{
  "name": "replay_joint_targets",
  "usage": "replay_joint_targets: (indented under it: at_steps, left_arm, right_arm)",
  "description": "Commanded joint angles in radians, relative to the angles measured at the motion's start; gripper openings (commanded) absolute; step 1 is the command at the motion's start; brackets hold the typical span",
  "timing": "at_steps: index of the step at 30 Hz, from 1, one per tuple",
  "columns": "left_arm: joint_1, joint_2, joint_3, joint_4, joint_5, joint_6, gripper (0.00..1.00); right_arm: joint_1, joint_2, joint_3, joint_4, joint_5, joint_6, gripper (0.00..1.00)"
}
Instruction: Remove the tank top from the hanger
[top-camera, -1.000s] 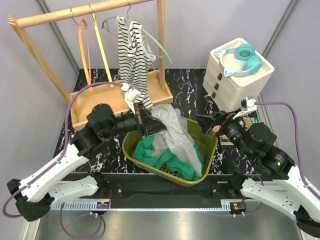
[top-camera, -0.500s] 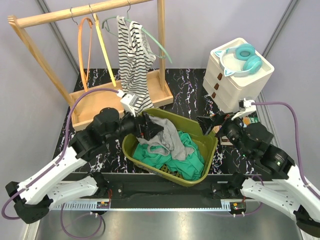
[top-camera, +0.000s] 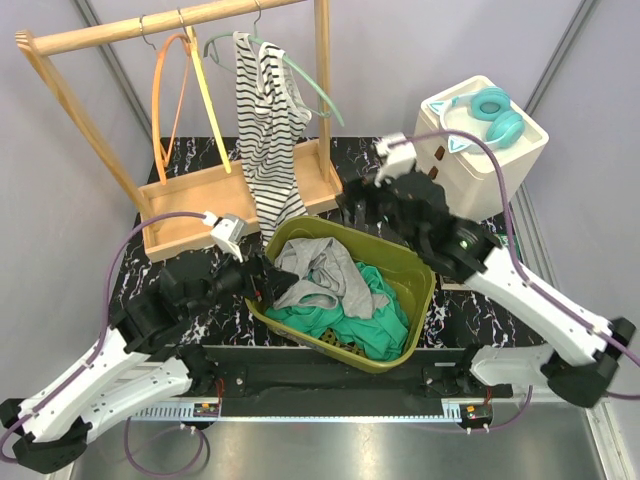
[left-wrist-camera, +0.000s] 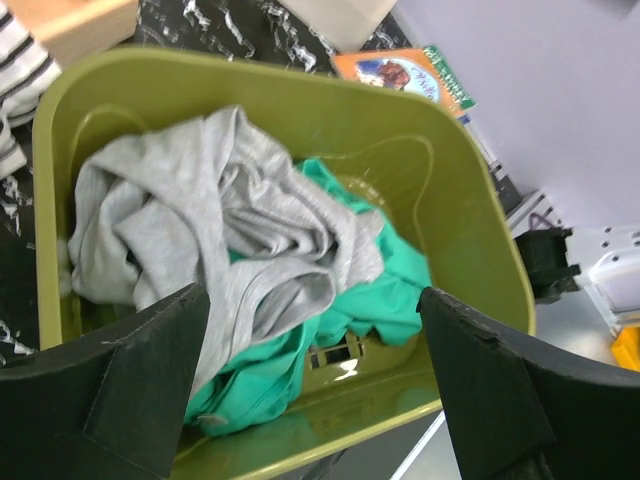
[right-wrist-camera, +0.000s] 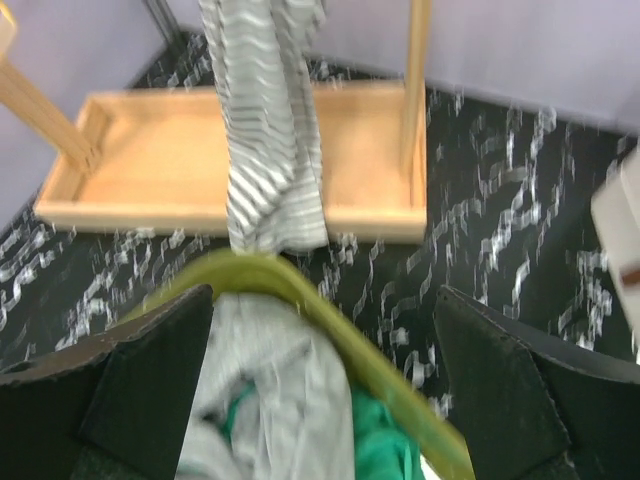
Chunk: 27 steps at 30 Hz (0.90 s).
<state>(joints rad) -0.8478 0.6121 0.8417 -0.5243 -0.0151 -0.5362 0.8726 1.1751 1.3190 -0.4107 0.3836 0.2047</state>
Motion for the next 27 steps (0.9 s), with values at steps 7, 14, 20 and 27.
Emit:
replay_joint_targets:
  at_steps: [7,14,20,27]
  left_arm:
    - [-0.004,-0.146,-0.122,0.01,-0.013,-0.045,0.89]
    - [-0.002,-0.193,-0.153,0.01,0.009,-0.038,0.89]
    - [-0.004,-0.23,-0.159,-0.017,0.009,-0.008,0.89]
    - [-0.004,-0.253,-0.121,-0.054,0.003,0.016,0.9]
  right_arm:
    - [-0.102,0.381,0.555,0.084,-0.08,-0.339,1.0]
    - [-0.227,0.642,0.877,0.012,-0.277,-0.361,1.0]
    - [-0.251,0.808,1.074,-0.065,-0.488,-0.341,0.9]
    - [-0.253,0.88,1.122,-0.065,-0.549,-0.281,0.22]
